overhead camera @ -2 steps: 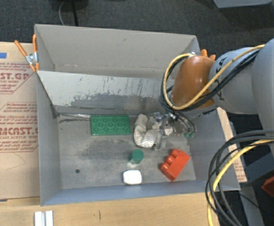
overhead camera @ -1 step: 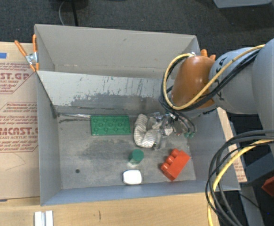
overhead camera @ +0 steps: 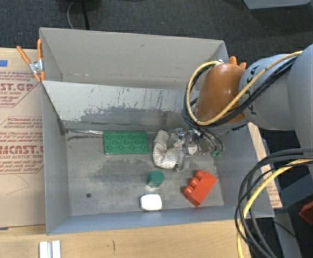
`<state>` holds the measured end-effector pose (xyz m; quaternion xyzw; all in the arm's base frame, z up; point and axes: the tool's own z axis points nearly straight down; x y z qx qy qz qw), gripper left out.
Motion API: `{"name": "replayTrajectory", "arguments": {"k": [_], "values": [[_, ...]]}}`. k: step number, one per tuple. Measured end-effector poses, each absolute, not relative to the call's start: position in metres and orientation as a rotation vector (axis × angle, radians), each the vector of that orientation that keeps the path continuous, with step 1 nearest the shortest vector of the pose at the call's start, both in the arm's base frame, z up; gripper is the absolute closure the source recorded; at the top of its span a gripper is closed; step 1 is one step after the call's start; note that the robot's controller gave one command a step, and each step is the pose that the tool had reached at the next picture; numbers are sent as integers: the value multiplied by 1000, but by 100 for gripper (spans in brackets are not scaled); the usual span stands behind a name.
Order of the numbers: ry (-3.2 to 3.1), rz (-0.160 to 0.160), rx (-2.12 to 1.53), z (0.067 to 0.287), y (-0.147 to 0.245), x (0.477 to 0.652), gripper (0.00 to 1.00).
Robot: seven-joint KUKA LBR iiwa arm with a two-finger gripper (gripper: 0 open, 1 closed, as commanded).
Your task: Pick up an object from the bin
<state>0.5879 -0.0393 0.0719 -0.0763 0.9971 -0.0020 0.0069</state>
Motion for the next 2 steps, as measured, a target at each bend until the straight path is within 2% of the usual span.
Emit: {"name": "replayTrajectory", "arguments": {"k": [2], "values": [[3119,-6,-238,72,-39,588,100]]}}
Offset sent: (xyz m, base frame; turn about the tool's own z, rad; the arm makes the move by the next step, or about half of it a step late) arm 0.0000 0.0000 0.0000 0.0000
